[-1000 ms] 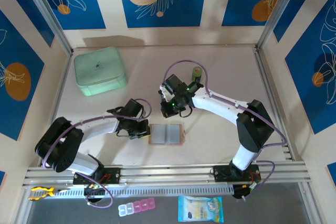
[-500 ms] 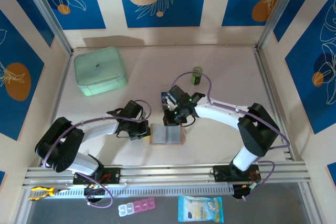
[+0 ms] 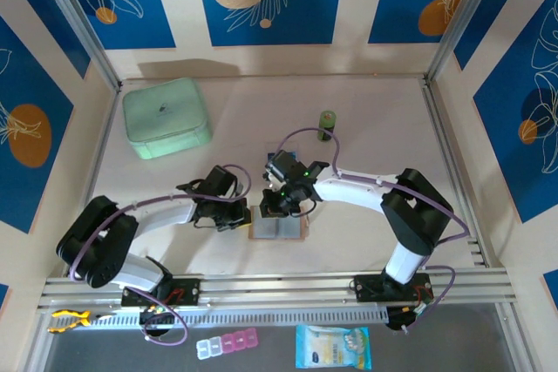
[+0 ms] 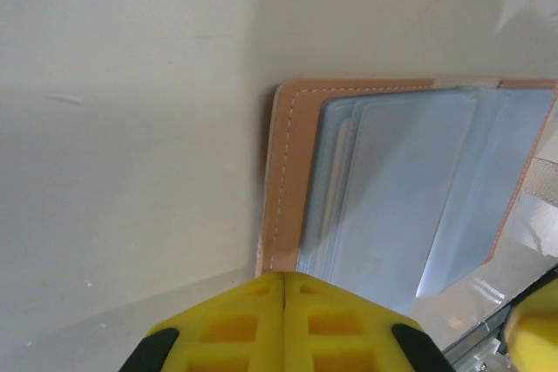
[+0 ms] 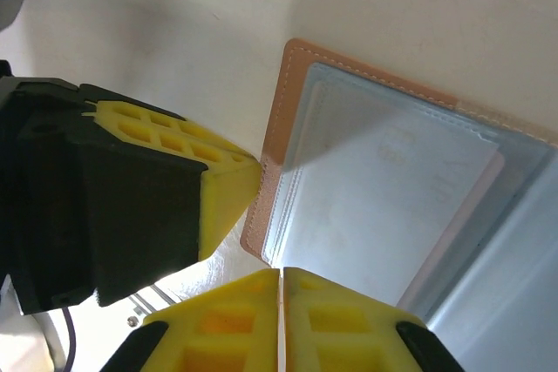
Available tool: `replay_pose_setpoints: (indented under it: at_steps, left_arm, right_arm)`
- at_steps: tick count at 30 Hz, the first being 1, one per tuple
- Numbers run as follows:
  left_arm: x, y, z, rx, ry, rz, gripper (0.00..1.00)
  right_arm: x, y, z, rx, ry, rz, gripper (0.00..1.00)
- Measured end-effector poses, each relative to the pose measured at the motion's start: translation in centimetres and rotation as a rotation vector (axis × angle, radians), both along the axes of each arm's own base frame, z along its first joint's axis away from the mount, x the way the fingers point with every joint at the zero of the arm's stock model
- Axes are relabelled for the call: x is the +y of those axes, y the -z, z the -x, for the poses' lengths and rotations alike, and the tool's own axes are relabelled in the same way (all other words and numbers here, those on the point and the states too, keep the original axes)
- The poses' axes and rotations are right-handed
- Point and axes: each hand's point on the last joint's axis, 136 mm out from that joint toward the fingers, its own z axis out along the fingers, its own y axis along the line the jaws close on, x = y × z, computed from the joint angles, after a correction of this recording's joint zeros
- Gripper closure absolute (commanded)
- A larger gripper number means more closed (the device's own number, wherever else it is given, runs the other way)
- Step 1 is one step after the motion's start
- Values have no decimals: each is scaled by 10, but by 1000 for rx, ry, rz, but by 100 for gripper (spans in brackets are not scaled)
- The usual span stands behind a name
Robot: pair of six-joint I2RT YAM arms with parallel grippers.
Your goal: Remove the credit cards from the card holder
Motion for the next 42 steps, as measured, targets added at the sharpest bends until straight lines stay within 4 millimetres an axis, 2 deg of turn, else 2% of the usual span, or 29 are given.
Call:
replay_pose_setpoints:
  at_steps: [11,23,42]
  left_arm:
    - [-6,1,-2,1,10,27,100]
    - [-1,7,4,27,9,6,100]
    - [-1,7,5,28,9,4,100]
  right_arm:
    - [5,13,4,29,6,15,84]
    - [3,29,7,69,22,53,72]
    - [-15,40,12,68,43,111,71]
